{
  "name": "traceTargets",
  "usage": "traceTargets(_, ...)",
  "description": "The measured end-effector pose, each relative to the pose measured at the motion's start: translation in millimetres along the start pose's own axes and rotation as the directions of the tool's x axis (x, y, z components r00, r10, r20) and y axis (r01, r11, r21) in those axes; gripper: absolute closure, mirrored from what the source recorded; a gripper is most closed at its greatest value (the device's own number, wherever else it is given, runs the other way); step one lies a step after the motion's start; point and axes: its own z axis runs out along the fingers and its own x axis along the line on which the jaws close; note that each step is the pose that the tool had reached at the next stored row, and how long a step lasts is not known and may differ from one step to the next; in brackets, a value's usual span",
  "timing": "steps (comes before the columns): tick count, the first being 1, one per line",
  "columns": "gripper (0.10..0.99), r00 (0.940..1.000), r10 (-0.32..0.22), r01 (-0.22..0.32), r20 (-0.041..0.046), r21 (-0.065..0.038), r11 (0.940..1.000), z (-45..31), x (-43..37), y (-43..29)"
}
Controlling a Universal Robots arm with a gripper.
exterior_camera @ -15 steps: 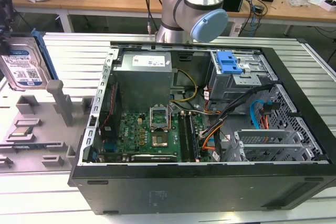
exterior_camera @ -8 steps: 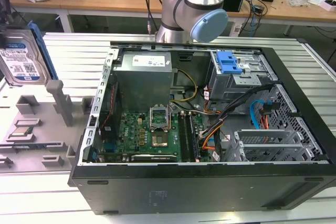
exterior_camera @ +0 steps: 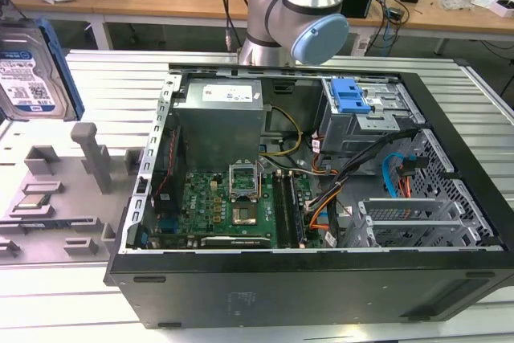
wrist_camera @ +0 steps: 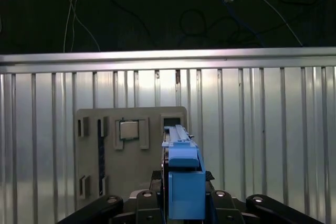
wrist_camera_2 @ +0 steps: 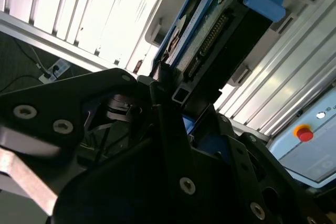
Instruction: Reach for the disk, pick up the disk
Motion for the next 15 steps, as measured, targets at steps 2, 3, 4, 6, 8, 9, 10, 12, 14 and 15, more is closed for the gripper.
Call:
traceTargets(2, 0.725, 1.0, 0.0, 0.0, 0.0, 0.0, 1.0, -6.7, 0.1, 0.2)
traceTargets(3, 0.725, 1.0, 0.0, 0.0, 0.0, 0.0, 1.0, -9.1, 0.2, 0.3)
traceTargets(4, 0.725, 1.0, 0.0, 0.0, 0.0, 0.0, 1.0, -10.5, 0.2, 0.3)
traceTargets(6, 0.725, 1.0, 0.0, 0.0, 0.0, 0.0, 1.0, -13.6, 0.3, 0.4)
traceTargets(8, 0.725, 1.0, 0.0, 0.0, 0.0, 0.0, 1.0, -17.2, 0.4, 0.5)
traceTargets(9, 0.725, 1.0, 0.0, 0.0, 0.0, 0.0, 1.0, -18.5, 0.4, 0.6)
traceTargets(10, 0.725, 1.0, 0.0, 0.0, -0.0001, 0.0, 1.0, -21.6, 0.5, 0.6)
traceTargets(12, 0.725, 1.0, 0.0, 0.0, 0.0, -0.001, 1.0, -28.6, 0.6, 0.8)
traceTargets(14, 0.725, 1.0, 0.0, 0.0, 0.0, -0.001, 1.0, -32.5, 0.8, 0.9)
traceTargets(15, 0.725, 1.0, 0.0, 0.0, 0.0, -0.001, 1.0, -33.7, 0.8, 0.9)
